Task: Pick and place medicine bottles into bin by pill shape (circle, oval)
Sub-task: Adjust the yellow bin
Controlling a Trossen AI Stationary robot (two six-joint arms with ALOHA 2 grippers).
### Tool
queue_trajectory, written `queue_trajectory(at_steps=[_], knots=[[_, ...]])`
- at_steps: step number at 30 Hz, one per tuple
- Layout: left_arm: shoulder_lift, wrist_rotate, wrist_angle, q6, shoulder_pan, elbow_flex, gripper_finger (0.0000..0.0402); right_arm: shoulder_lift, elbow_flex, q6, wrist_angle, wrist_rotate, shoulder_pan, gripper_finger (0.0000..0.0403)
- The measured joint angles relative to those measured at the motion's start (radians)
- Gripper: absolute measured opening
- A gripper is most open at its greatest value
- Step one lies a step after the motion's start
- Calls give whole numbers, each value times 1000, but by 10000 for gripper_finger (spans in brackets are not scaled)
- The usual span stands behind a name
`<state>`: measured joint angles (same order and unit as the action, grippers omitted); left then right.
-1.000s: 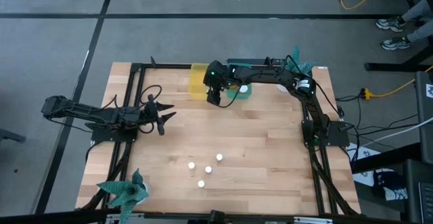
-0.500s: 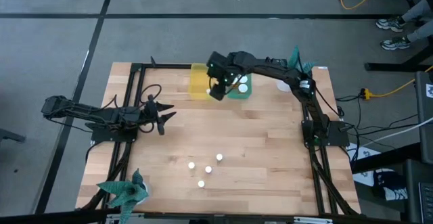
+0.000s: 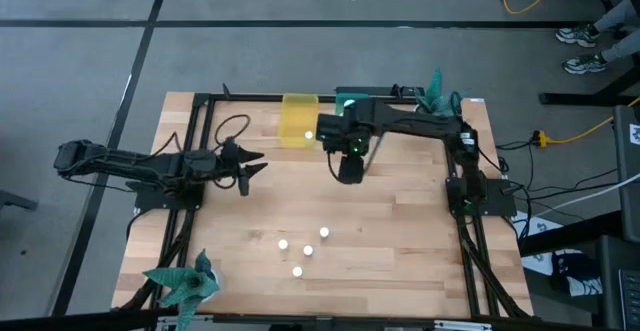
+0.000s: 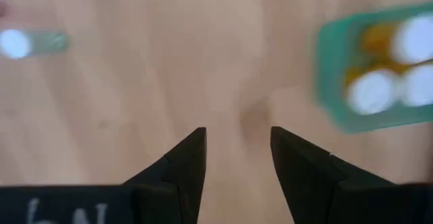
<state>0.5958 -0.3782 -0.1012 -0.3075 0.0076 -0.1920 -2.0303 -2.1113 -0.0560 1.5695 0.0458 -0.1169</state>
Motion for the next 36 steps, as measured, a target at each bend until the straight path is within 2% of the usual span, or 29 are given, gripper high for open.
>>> queue_trajectory(at_steps=[3,6,13,19,23,28,36], knots=[[90,23,41,-4,40,-52,150,76,49,-3,4,87,35,161],[176,68,48,-5,86,-84,150,178,146,-75,-7,93,61,158],[364,206,47,-7,181,-133,150,458,507,-312,-140,119,136,158],[529,263,48,-3,227,-230,150,641,761,-562,-243,119,239,158],[675,325,54,35,273,-334,150,711,880,-631,-333,135,306,158],[850,342,104,61,330,-454,150,751,985,-700,-407,145,373,158],[1018,344,146,67,378,-588,150,751,1047,-754,-446,148,436,158]])
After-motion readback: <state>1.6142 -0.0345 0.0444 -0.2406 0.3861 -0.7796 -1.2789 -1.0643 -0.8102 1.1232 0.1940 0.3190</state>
